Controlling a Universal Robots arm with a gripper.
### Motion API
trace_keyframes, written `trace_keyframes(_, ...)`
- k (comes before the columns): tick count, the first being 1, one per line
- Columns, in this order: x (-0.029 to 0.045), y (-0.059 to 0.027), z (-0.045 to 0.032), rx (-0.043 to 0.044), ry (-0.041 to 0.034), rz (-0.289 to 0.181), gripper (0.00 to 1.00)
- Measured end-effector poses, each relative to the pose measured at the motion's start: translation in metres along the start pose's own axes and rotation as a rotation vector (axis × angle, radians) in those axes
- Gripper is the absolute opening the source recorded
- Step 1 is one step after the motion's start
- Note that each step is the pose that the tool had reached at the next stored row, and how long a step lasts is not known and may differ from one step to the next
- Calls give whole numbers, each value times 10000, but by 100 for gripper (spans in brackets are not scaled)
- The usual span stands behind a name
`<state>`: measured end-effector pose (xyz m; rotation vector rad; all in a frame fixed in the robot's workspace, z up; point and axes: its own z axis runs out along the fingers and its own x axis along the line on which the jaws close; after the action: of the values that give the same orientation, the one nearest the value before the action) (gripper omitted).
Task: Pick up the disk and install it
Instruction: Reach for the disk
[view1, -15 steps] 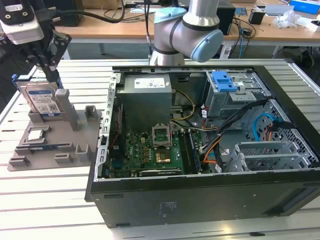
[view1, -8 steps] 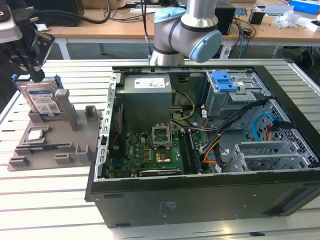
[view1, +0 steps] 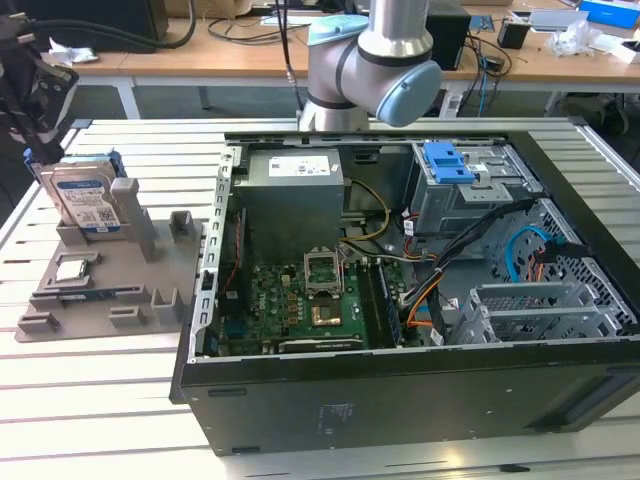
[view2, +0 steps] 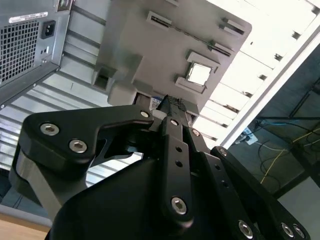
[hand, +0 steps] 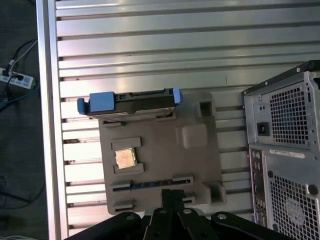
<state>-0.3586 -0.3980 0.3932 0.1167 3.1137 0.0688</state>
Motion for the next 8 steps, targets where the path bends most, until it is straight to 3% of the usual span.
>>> trace_keyframes(5, 153, 19, -2, -1, 0, -1, 10)
trace_keyframes(8, 195, 67, 3, 1, 0, 0, 10)
